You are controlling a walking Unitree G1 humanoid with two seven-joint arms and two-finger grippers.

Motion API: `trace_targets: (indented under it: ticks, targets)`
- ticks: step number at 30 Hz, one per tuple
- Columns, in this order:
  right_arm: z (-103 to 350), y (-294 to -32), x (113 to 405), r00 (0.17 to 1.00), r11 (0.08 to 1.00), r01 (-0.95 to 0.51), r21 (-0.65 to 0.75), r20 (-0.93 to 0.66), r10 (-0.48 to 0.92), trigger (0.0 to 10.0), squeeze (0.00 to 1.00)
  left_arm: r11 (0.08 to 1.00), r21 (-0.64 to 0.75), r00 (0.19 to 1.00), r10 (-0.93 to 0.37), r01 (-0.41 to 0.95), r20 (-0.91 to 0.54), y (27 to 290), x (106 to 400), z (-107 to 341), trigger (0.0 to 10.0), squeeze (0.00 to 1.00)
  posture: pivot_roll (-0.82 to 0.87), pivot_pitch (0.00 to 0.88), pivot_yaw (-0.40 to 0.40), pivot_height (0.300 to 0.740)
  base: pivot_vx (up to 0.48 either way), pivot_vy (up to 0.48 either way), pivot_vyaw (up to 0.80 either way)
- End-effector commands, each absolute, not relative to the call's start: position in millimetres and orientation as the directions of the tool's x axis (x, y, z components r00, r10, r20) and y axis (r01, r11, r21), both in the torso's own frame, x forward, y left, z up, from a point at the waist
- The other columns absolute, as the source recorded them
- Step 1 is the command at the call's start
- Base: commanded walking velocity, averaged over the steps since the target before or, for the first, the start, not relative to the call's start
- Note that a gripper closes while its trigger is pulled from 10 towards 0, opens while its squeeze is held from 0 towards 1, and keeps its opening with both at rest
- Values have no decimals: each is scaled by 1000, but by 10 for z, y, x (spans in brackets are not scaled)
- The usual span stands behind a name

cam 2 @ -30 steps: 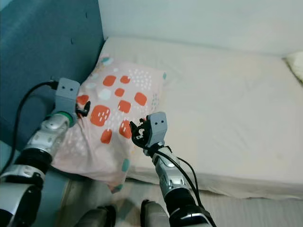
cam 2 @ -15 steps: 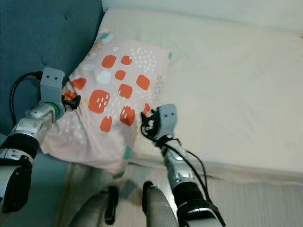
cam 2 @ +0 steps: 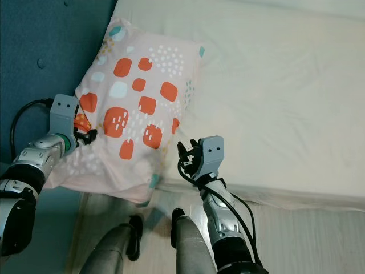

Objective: Clean up the room

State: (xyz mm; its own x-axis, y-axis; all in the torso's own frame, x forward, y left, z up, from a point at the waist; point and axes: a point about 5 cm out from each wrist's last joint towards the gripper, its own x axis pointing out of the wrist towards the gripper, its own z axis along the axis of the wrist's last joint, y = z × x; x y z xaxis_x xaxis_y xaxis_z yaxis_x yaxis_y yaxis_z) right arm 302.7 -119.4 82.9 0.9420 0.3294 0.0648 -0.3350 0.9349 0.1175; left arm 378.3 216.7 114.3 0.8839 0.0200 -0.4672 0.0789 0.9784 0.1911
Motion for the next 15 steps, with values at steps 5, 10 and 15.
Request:
trace_targets:
  ticks: [5,10,15]
  targets:
    - [766,-1178,3008,944,934,-330,135,31,329,10000,0,979,163,808,-6,126,-589,2180,3640,878,0,0,13,345,58,740,0,0,0]
    - [784,-1192,3013,944,935,-330,131,29,329,10000,0,984,112,808,-50,142,-588,2094,3660,887,0,0,13,321,57,740,0,0,0]
    - [810,-1181,3045,943,935,-332,127,33,330,10000,0,983,76,811,-95,170,-577,1996,3687,913,0,0,14,300,57,740,0,0,0]
